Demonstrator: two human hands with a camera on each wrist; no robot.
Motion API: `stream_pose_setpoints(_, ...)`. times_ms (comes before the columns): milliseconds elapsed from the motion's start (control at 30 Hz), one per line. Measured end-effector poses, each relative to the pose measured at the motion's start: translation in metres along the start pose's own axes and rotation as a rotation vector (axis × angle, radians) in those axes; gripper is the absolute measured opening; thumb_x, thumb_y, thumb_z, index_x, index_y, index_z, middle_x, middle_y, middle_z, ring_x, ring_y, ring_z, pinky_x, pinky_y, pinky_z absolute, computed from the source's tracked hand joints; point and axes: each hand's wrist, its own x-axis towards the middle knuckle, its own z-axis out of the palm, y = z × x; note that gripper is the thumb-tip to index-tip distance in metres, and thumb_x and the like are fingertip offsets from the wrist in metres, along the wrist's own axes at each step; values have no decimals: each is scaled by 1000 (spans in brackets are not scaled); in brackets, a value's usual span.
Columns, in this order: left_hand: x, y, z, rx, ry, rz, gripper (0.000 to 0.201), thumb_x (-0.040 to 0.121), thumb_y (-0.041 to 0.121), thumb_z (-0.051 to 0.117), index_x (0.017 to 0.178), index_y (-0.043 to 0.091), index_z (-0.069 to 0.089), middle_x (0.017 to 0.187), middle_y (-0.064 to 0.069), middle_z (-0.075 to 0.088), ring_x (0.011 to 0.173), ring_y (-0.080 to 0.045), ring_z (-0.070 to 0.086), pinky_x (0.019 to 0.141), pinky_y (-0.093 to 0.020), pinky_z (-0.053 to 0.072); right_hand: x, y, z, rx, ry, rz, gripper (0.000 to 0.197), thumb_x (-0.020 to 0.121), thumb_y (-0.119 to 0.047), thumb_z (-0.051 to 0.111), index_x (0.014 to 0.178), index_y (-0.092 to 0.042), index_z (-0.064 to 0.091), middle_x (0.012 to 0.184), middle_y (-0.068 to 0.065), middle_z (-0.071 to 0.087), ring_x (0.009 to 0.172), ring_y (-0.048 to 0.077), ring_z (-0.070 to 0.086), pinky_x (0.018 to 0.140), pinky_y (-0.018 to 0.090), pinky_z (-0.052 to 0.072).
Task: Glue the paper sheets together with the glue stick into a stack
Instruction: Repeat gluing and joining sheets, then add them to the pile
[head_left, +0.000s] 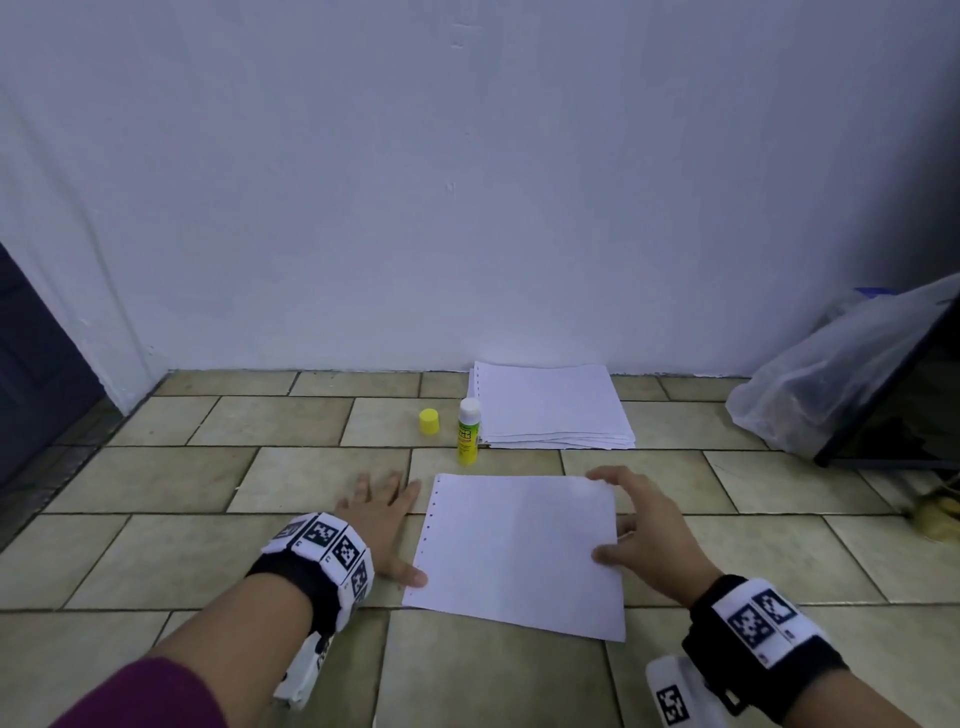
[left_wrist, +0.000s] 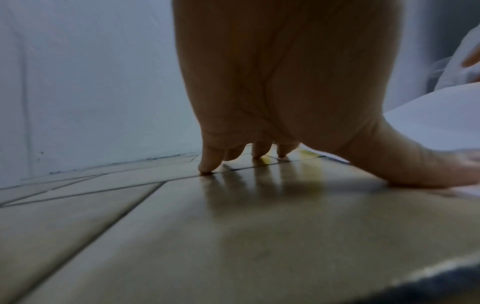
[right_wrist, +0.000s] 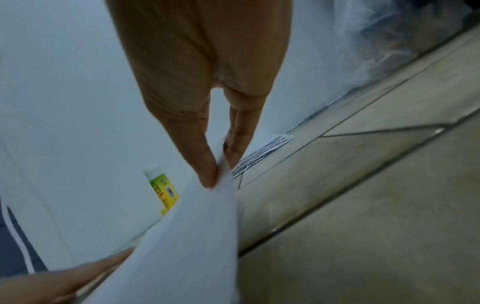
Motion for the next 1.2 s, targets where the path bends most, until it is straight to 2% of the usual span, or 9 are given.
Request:
stream_pose_setpoints(167,3,0,-1,14,-24,-16,121,73,65,68,151,26,-18,159,-2,-22,144,-42,-15,116,-58,10,-7,-8,7,373,-19,83,27,74,5,74,89,-17,74,120,2,63,77,17,69,66,19,55)
stream_pose_setpoints(267,3,1,-1,26,-33,-26,121,74,65,67,151,26,-18,159,-1,-22,144,-42,-15,116,-58,11,-8,-17,5,139,-250,20,29,74,-5,78,87,-31,74,104,-7,71,87,8,68,80,26,56)
stream_pose_setpoints(367,0,3,-3,17,-33,-18,116,77,64,64,151,26,-17,159,-1,-20,144,-42,-14,116,-57,12,4,-28,-22,-5,-309,-85,32,76,-5,77,87,-35,74,69,-22,66,59,-3,51,62,14,44)
stream_pose_setpoints(500,1,1,-8,33,-53,-15,106,83,61,59,152,25,-13,160,-3,-15,144,-45,-8,117,-54,16,23,-45,-71,319,-155,-85,42,81,11,63,81,-29,78,92,-6,74,75,5,65,70,15,51)
stream_pose_setpoints(633,2,5,-13,59,-73,-47,110,82,55,66,152,26,-13,161,-2,-14,144,-45,-8,115,-56,19,46,-54,-104,455,91,-117,41,84,18,48,81,-16,71,60,-14,67,45,-2,51,44,6,38)
stream_pose_setpoints(733,-3,11,-19,83,-92,-51,109,83,53,65,152,23,-14,160,-5,-14,143,-47,-8,115,-55,14,83,-50,-111,558,210,-88,47,81,18,46,70,-19,74,47,-11,58,39,-1,44,42,6,33)
stream_pose_setpoints(833,-5,14,-22,101,-95,-53,108,85,52,63,152,20,-15,160,-8,-14,144,-46,-7,116,-52,10,122,-36,-96,548,244,-37,47,79,18,46,67,-18,74,53,-12,63,47,-3,48,53,6,36)
stream_pose_setpoints(1033,-9,20,-22,138,-73,-86,106,86,52,62,152,19,-14,160,-7,-15,145,-42,-7,115,-51,11,175,-4,-44,219,113,152,28,82,9,51,86,-13,68,67,-1,55,59,12,44,43,11,34)
stream_pose_setpoints(1200,-4,16,-21,85,-103,-76,110,84,52,65,151,23,-17,160,-5,-18,143,-45,-14,116,-56,14,191,14,-34,-285,-19,227,14,87,-14,59,97,-16,69,101,4,63,91,19,52,76,23,36)
